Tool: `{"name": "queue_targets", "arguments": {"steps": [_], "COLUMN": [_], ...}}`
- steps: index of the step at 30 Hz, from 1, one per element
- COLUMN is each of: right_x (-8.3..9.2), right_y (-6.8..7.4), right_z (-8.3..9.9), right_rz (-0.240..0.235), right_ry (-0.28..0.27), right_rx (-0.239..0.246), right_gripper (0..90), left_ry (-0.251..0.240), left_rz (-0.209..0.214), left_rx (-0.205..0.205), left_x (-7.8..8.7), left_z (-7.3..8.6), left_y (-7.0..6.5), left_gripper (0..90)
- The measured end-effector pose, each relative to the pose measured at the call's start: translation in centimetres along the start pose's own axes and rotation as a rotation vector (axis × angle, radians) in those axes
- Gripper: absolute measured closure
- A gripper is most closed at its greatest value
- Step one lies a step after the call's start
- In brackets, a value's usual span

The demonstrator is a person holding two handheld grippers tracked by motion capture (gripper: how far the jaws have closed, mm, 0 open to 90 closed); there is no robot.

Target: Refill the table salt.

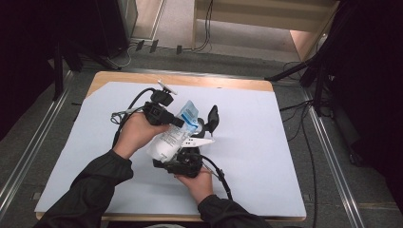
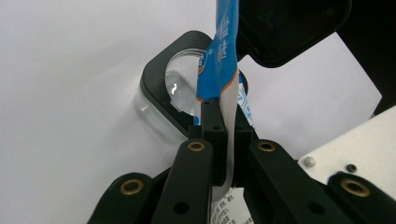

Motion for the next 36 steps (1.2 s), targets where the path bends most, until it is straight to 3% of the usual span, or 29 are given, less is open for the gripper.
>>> {"name": "queue_targets", "arguments": {"steps": [11,18,26,36], "right_x": [-0.30,-0.04,0.29,0.04], "right_y": [0.08,0.37,0.46,0.10], "right_z": [-0.58,-0.81,-0.91,-0.87], "right_rz": [-0.039,-0.097,-0.103,-0.139], "right_ry": [-0.021,-0.053,-0.072,-0.068], "right_rx": [-0.012,-0.028,-0.024,-0.058], "right_gripper": [61.3,62.1,62.2,62.4], "left_ry": [0.021,-0.003,-0.005,0.048], "left_rz": [-0.003,0.068,0.095,0.020], "left_rx": [0.003,0.016,0.020,-0.002], "left_x": [0.29,0.49,0.57,-0.14], "left_z": [-0.56,-0.50,-0.50,-0.93], "left_y": [-0.01,-0.22,-0.27,0.18], "left_gripper": [90.0,83.8,81.1,90.0]}}
Point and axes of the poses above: each handheld gripper's, and its own axes: x roughly backward along the jaws, z roughly out of its underside, y roughly to its left, the point moved 5 cm from there along -x, roughly forward along the jaws, and after that the axes turned 15 degrees about z, right-handed, at the moved point
